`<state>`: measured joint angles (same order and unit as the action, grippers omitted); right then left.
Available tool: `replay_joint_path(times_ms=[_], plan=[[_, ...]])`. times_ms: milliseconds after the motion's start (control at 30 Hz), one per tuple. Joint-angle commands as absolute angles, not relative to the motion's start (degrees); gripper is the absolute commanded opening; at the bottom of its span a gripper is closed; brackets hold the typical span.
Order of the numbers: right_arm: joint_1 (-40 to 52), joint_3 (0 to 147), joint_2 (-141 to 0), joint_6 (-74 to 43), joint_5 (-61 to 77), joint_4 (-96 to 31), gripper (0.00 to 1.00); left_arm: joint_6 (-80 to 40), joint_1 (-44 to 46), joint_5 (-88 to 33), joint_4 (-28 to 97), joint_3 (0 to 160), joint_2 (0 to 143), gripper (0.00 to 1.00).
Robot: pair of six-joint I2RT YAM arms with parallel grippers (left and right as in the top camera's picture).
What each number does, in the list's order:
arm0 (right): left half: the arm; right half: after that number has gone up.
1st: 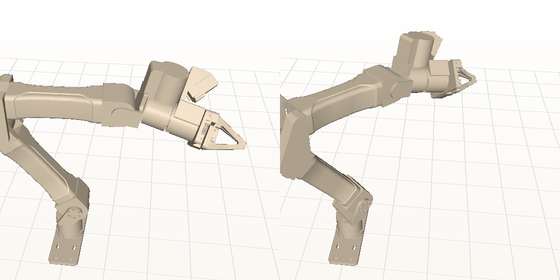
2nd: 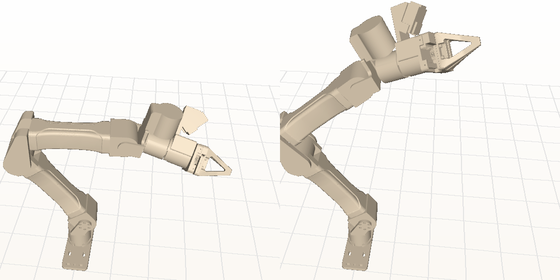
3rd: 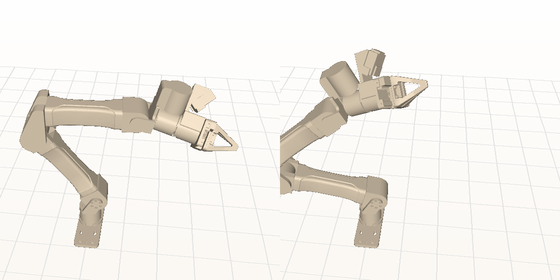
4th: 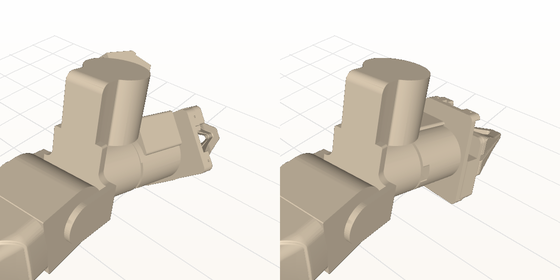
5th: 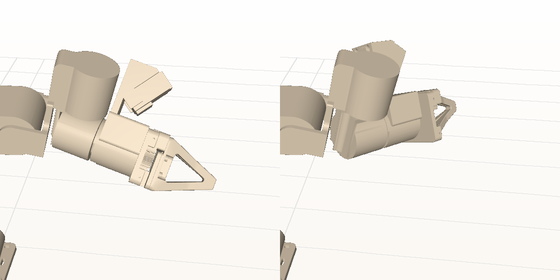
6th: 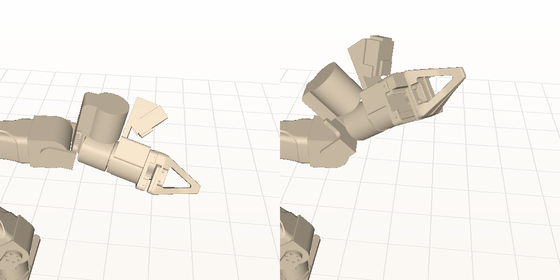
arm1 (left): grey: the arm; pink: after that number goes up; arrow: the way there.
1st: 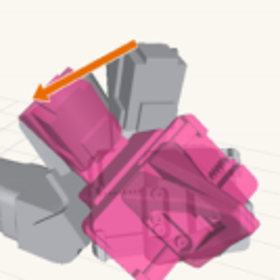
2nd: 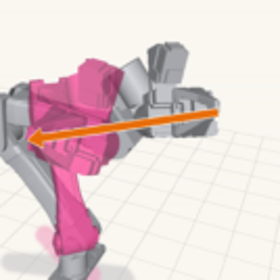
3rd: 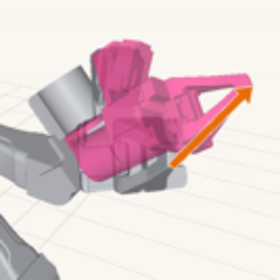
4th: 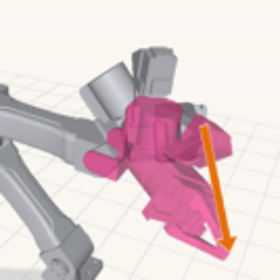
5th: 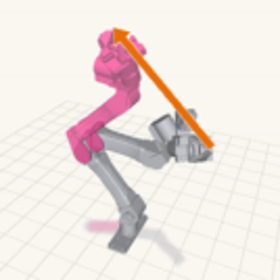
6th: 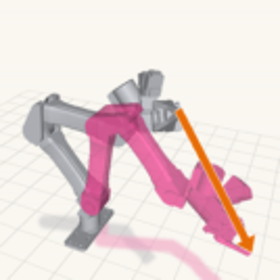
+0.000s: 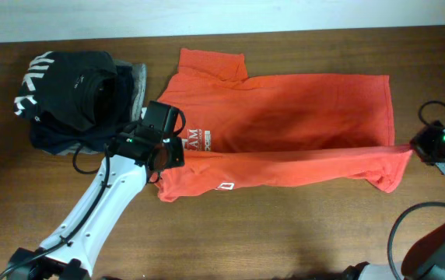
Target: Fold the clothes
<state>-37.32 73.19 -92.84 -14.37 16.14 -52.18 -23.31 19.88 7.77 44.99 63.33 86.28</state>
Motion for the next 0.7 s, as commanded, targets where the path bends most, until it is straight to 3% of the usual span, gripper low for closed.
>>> replay_joint_path(times_ms=[0, 100, 133, 167, 200, 267, 333, 567, 667], plan=[[-34.44, 73.78, -96.42, -13.98, 15.84, -50.87, 0.05, -21.37, 19.81, 13.80, 41.69, 63.68, 86.96, 0.02], [-34.06, 73.76, -97.89, -13.98, 15.90, -49.65, 0.05, -20.69, 19.81, 14.09, 39.62, 63.68, 88.14, 0.06], [-34.09, 73.76, -97.89, -13.96, 15.90, -49.15, 0.09, -20.71, 19.81, 14.87, 39.38, 63.68, 88.66, 0.11], [-34.11, 73.80, -97.86, -13.96, 15.94, -48.88, 0.14, -20.69, 19.81, 15.18, 39.11, 63.68, 88.99, 0.24], [-34.15, 74.19, -97.73, -13.96, 16.16, -48.56, 0.55, -20.69, 19.81, 16.43, 38.46, 63.70, 89.47, 0.68], [-34.30, 75.92, -97.45, -13.93, 18.76, -50.48, 0.66, -20.12, 19.59, 18.22, 38.39, 64.49, 89.17, 0.94], [-34.63, 80.29, -96.62, -13.72, 20.38, -54.87, 0.67, -17.63, 18.96, 19.77, 39.88, 67.68, 88.25, 0.99], [-34.54, 96.09, -91.90, -8.75, 21.28, -71.94, 0.69, -16.71, 17.82, 16.38, 55.59, 84.44, 83.66, 0.99], [-34.50, 97.84, -89.43, -8.67, 21.91, -75.70, 0.75, -16.14, 17.82, 12.51, 59.13, 86.15, 82.32, 0.99]])
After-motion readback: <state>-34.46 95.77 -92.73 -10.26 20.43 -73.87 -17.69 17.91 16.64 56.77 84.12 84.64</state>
